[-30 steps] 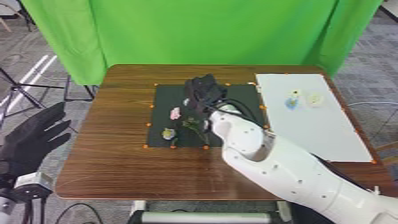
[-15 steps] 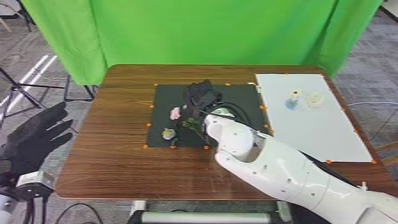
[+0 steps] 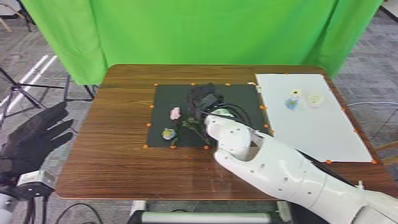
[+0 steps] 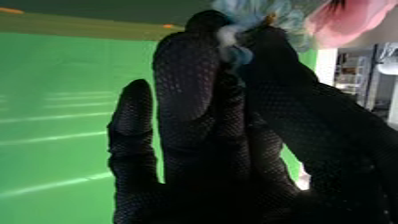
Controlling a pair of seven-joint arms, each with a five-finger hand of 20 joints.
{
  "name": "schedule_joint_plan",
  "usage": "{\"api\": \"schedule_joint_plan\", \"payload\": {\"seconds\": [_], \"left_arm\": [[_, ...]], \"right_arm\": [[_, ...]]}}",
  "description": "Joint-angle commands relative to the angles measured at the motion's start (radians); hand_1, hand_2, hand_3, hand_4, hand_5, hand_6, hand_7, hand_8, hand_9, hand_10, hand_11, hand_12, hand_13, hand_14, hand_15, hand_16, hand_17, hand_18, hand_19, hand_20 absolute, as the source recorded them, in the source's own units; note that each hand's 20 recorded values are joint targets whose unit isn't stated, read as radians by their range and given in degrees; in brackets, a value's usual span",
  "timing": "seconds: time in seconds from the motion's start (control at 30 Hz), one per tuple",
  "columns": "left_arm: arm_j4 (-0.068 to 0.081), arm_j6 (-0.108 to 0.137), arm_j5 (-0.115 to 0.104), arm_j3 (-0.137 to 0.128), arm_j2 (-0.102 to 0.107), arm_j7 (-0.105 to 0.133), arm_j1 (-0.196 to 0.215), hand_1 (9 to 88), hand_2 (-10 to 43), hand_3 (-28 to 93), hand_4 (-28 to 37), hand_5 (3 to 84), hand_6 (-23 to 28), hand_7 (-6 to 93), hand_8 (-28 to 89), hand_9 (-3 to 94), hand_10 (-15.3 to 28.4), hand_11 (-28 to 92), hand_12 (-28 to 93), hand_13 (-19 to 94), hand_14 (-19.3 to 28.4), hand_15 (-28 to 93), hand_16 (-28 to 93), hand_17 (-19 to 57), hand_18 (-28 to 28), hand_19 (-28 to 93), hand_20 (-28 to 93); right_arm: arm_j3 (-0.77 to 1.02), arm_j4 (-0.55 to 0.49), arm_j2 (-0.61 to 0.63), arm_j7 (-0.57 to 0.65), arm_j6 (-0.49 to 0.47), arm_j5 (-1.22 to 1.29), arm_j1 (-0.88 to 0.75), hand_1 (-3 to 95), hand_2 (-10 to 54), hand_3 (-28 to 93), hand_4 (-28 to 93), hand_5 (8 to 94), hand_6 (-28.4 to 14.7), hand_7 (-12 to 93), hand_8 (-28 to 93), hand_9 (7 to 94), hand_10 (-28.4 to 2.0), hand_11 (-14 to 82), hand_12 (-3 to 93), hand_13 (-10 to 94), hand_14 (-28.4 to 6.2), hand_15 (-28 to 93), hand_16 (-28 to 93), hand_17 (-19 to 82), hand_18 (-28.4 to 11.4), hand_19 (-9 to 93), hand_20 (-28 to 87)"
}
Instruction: Arrange flowers
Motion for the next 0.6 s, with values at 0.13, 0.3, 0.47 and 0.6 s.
{"api": "schedule_joint_plan", "payload": {"seconds": [0.13,0.3,0.47,0.6], "left_arm": [[0.004,-0.005,-0.002,0.0,0.006,-0.015,0.002,22.8,-5.4,69,-28.3,24.5,1.8,18.1,-9,19.0,9.2,11,19,14,12.2,14,7,-12.0,18.9,36,10],[0.005,-0.007,-0.002,0.0,0.007,-0.016,0.002,22.7,-5.3,69,-28.3,24.4,1.8,18.1,-9,18.9,9.2,10,19,14,12.2,14,7,-12.0,18.9,36,10],[0.004,-0.005,-0.002,-0.002,0.005,-0.019,0.004,22.7,-5.3,69,-28.3,24.4,1.7,18.2,-9,18.9,9.2,10,19,14,12.2,14,7,-12.1,18.9,36,10],[0.001,-0.005,0.0,-0.003,0.0,-0.016,0.009,22.7,-5.3,69,-28.3,24.4,1.7,18.3,-9,18.9,9.2,10,19,14,12.2,14,7,-12.1,18.9,36,10]], "right_arm": [[-0.002,-0.008,-0.016,-0.026,0.041,-0.008,-0.002,39.9,-9.5,79,-28,64.4,1.8,45,-3,76.8,-6.9,23.0,34.6,72,-1.8,54,32,20,-17.7,72,49],[-0.005,-0.016,-0.012,-0.023,0.025,-0.012,-0.006,38.9,-9.5,80,-28,63.5,1.7,44,-3,75.7,-7.3,24.0,32.9,72,-2.0,55,31,20,-17.9,72,49],[0.019,-0.022,-0.013,-0.037,-0.028,-0.022,-0.023,36.5,-9.5,81,-28,62.4,2.0,41,-3,72.9,-7.9,27.8,27.3,70,-2.3,56,29,19,-18.1,71,49],[0.021,-0.024,-0.011,-0.032,-0.073,-0.029,-0.024,32.4,-9.5,85,-28,60.2,2.8,37,-11,69.2,-8.4,29.4,24.5,67,-3.0,57,29,17,-18.5,71,50]]}}
